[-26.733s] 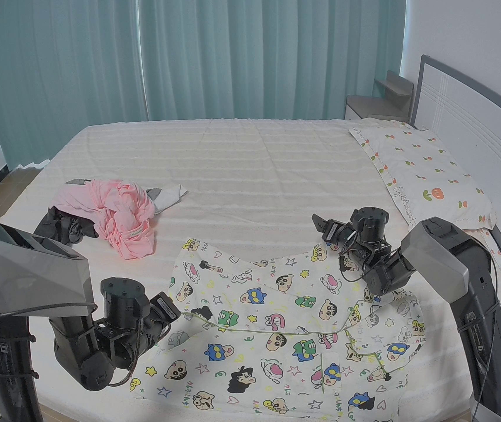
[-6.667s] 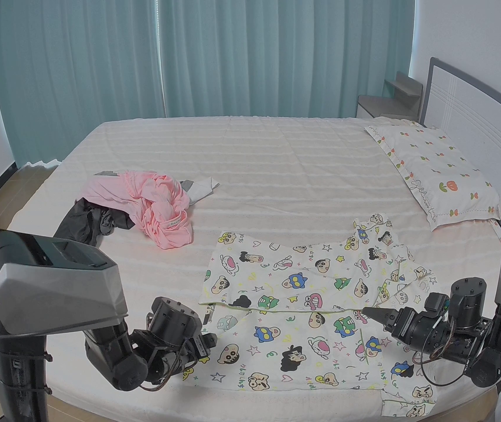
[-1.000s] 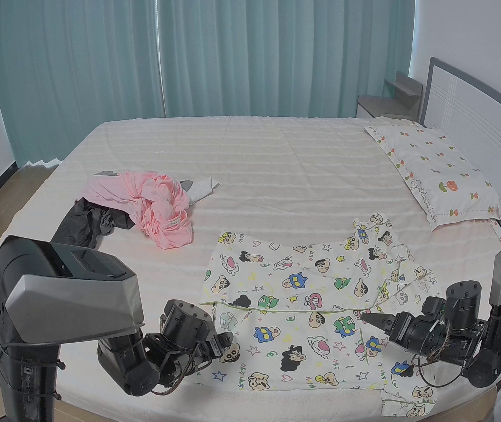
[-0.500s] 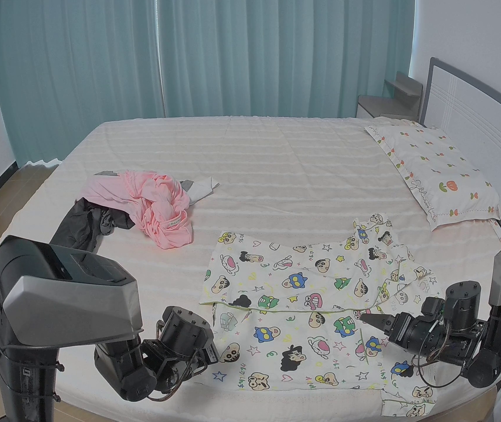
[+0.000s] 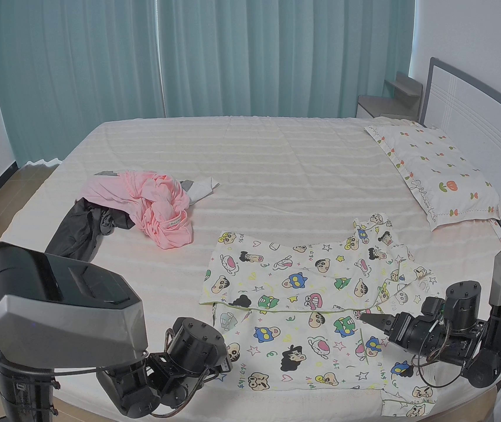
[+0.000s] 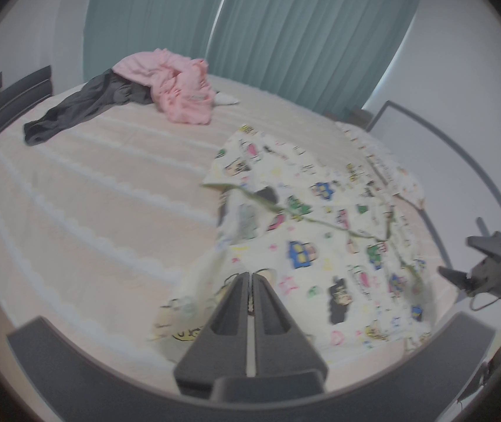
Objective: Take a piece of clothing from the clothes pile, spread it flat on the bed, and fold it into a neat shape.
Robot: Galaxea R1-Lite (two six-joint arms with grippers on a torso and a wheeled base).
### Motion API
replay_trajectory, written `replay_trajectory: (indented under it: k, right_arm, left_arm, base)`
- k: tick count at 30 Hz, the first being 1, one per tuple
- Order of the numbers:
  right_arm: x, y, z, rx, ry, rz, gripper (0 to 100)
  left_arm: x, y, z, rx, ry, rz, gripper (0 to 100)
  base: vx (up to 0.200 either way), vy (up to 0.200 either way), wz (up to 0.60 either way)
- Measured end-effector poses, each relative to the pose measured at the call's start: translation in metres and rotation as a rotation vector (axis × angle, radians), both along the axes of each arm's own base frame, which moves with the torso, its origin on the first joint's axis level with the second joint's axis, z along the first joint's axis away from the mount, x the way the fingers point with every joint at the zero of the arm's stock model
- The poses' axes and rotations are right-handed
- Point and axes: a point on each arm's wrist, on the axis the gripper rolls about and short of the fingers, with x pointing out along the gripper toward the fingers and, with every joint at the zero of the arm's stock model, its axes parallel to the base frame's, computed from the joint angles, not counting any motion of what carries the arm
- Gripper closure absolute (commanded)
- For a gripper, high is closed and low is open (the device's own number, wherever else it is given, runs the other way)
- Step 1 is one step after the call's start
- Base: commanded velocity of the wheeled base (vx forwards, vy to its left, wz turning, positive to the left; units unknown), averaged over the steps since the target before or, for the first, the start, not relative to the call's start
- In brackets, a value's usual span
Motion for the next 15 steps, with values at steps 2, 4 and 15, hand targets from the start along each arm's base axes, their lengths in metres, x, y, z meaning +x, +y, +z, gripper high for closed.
replay_trajectory:
  k: [2,4,15]
  right_arm:
    - [0.0,0.0,0.0,0.0,0.0,0.0,0]
    - [0.0,0.0,0.0,0.0,0.0,0.0,0]
    - [0.0,0.0,0.0,-0.001,0.0,0.0,0]
  left_arm:
    - [-0.003,-0.006,0.003,-0.029,-0.038,-0.042,100]
    - [-0.008,-0.013,0.005,-0.054,-0.062,-0.099,100]
    - [-0.055,-0.045,-0.02,-0.051,-0.036,-0.358,100]
  base:
    - [0.0,0.0,0.0]
    - [0.0,0.0,0.0]
    - [0.0,0.0,0.0]
